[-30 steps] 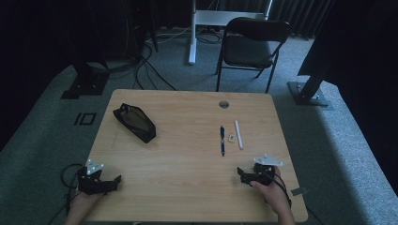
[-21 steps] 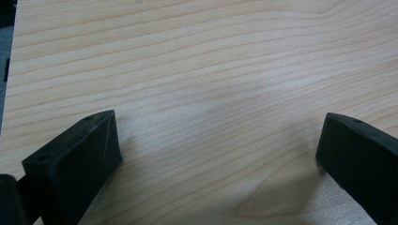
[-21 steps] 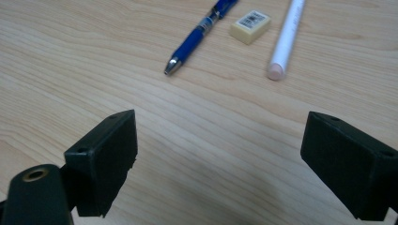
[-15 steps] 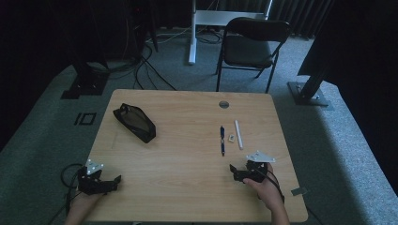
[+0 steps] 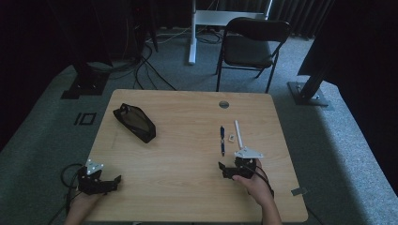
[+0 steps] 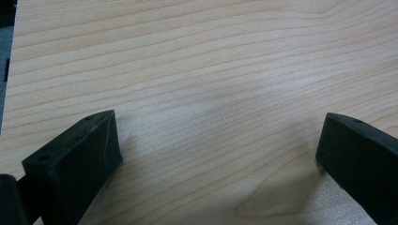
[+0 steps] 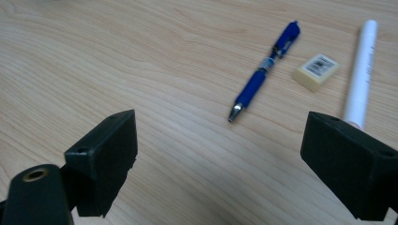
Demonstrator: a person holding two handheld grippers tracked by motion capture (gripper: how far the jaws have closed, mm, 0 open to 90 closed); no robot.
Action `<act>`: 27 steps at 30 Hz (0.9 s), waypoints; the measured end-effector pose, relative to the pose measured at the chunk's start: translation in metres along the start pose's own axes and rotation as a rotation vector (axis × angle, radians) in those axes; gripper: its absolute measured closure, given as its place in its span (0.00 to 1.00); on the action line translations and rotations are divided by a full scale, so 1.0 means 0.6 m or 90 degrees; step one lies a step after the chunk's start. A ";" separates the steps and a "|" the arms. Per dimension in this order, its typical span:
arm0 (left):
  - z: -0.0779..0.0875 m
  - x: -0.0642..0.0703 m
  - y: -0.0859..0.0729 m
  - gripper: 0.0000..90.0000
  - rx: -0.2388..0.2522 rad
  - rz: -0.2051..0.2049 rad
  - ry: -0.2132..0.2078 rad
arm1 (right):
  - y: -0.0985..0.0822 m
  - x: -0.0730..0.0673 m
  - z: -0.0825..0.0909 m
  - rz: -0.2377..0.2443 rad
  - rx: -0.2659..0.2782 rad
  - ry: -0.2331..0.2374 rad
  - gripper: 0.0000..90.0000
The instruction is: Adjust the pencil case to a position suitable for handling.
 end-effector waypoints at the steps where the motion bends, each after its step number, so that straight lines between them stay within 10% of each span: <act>1: 0.000 0.000 0.000 0.00 0.000 0.000 0.000 | 0.001 -0.003 -0.002 0.002 -0.001 0.002 0.12; 27: 0.000 0.000 0.000 0.00 0.000 0.000 0.000 | 0.052 -0.091 -0.055 0.057 0.009 0.065 0.14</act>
Point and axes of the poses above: each handheld gripper's, and its own axes: z roughly backward along the jaws, y roughly out of its top, x roughly to its right, the point moved 10 cm from there along -z, roughly forward along the jaws, and after that the axes turned 1 degree about z, right-handed, at the moved point
